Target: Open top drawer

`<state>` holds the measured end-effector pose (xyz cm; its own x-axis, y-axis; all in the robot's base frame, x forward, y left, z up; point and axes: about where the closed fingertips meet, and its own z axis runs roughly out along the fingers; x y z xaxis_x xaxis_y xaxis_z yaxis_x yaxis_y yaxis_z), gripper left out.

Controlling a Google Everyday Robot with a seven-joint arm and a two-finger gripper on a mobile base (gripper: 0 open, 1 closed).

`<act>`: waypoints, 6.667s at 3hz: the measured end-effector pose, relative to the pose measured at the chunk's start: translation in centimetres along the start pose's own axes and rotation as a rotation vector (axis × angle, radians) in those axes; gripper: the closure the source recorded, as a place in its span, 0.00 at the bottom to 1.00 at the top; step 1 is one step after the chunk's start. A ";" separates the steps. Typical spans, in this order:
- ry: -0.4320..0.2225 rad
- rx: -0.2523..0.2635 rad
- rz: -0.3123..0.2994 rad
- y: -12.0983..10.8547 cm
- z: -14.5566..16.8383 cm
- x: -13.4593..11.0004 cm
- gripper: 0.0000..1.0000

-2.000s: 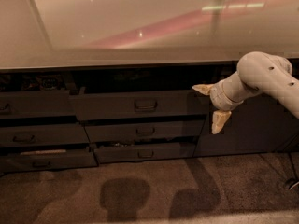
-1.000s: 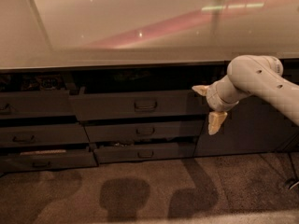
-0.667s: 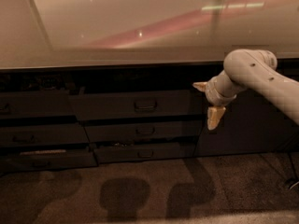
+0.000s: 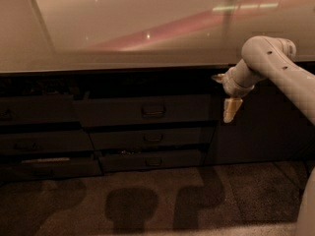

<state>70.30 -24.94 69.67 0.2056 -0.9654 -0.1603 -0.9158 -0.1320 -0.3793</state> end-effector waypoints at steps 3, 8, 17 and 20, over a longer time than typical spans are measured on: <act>0.027 -0.101 0.024 1.5 4.7 1.0 0.00; 0.027 -0.104 0.024 1.6 4.9 1.0 0.89; 0.062 -0.047 -0.009 4.8 2.8 0.8 1.00; 0.059 -0.061 -0.021 7.9 3.3 0.7 1.00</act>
Offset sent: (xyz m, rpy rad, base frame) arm 0.0035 -0.0023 -0.0315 -0.0180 0.0715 -0.0160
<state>64.40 -25.93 63.54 0.2056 -0.9737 -0.0986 -0.9314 -0.1638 -0.3250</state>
